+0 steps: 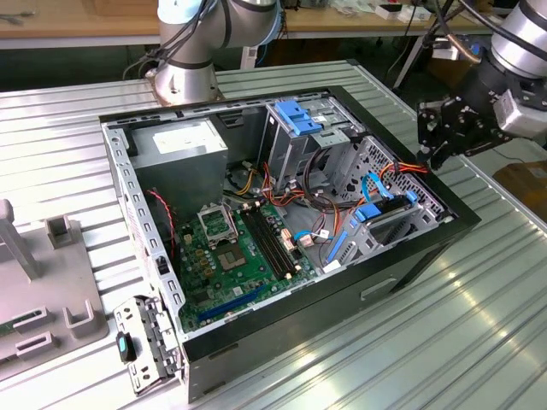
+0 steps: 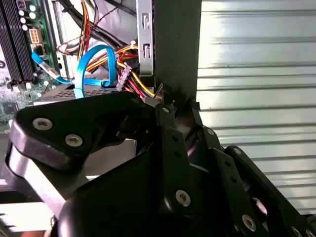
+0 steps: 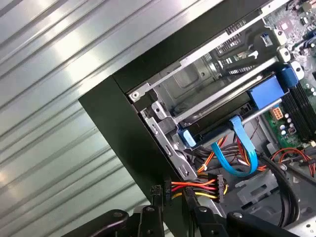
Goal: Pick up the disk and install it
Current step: 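Insert the second disk wire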
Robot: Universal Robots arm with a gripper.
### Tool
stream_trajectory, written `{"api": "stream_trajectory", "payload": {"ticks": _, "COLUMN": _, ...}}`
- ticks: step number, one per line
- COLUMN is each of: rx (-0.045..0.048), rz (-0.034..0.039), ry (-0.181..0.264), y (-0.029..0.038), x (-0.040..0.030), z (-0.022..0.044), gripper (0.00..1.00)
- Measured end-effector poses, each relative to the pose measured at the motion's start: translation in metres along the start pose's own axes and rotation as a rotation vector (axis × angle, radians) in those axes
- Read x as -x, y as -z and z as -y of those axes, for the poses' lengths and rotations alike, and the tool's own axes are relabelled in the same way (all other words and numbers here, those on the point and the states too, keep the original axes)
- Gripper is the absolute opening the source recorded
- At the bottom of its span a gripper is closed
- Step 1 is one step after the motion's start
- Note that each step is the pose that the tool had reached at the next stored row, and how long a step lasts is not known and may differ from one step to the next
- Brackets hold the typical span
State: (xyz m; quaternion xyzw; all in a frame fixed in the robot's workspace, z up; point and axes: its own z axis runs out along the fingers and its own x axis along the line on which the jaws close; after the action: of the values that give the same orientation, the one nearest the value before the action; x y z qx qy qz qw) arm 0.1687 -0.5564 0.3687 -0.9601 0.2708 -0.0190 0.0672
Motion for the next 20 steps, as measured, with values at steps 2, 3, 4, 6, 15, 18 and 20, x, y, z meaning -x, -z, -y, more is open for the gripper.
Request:
{"api": "stream_trajectory", "payload": {"ticks": 2, "rx": -0.0022, "rz": 0.0021, "ry": 0.043, "y": -0.0001, "x": -0.0012, "z": -0.0018, "gripper": 0.3}}
{"api": "stream_trajectory", "payload": {"ticks": 3, "rx": -0.0023, "rz": 0.0021, "ry": 0.043, "y": 0.0001, "x": -0.0019, "z": -0.0029, "gripper": 0.3}}
{"api": "stream_trajectory", "payload": {"ticks": 4, "rx": -0.0022, "rz": 0.0021, "ry": 0.043, "y": 0.0002, "x": -0.0026, "z": -0.0041, "gripper": 0.3}}
{"api": "stream_trajectory", "payload": {"ticks": 6, "rx": -0.0022, "rz": 0.0021, "ry": 0.042, "y": 0.0005, "x": -0.0035, "z": -0.0057, "gripper": 0.3}}
{"api": "stream_trajectory", "payload": {"ticks": 15, "rx": 0.0241, "rz": -0.0152, "ry": 0.031, "y": 0.0003, "x": -0.0047, "z": -0.0051, "gripper": 0.3}}
{"api": "stream_trajectory", "payload": {"ticks": 18, "rx": 0.0244, "rz": -0.0169, "ry": 0.018, "y": 0.0003, "x": -0.0043, "z": -0.005, "gripper": 0.3}}
{"api": "stream_trajectory", "payload": {"ticks": 20, "rx": 0.0243, "rz": -0.0171, "ry": 0.016, "y": 0.0002, "x": -0.0026, "z": -0.0048, "gripper": 0.3}}
